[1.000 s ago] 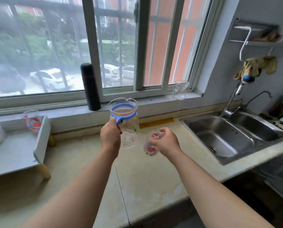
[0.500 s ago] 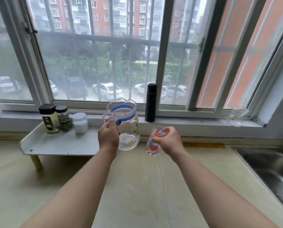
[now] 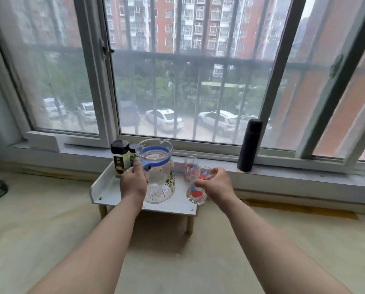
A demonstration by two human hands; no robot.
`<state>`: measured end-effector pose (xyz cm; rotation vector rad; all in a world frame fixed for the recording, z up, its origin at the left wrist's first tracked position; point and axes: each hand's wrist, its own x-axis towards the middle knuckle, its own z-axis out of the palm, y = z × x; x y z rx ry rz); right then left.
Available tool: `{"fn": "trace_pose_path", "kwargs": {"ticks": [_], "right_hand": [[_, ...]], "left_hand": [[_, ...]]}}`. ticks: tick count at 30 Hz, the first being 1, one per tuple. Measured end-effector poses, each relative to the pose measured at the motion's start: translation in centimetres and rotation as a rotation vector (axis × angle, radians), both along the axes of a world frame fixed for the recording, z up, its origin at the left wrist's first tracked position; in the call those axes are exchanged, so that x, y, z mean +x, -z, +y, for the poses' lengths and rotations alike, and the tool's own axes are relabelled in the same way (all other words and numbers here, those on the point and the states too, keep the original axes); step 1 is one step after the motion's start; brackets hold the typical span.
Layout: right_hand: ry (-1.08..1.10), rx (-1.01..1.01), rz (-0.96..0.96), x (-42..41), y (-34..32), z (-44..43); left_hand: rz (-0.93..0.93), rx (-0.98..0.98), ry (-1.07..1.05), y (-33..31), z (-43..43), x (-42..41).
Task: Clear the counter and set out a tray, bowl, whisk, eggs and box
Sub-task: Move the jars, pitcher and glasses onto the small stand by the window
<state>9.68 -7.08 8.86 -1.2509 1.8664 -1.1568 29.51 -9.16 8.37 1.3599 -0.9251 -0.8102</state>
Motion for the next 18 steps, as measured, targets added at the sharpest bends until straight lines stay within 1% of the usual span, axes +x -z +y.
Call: {"fn": "trace_pose_path", "kwargs": {"ticks": [8, 12, 18], "right_hand": [[0.026, 0.07, 0.008, 5.1, 2.7, -4.6], [0.059, 0.103, 0.046, 6.4, 3.7, -5.7], [0.098, 0.135, 0.053, 7.6, 5.1, -7.6]], "left_hand": [[-0.008, 0.074, 0.058, 2.9, -5.3, 5.6], [-0.024, 0.109, 0.087, 4.5, -7.0, 7.0], [-0.001, 0.144, 0.146, 6.1, -9.4, 8.3]]}}
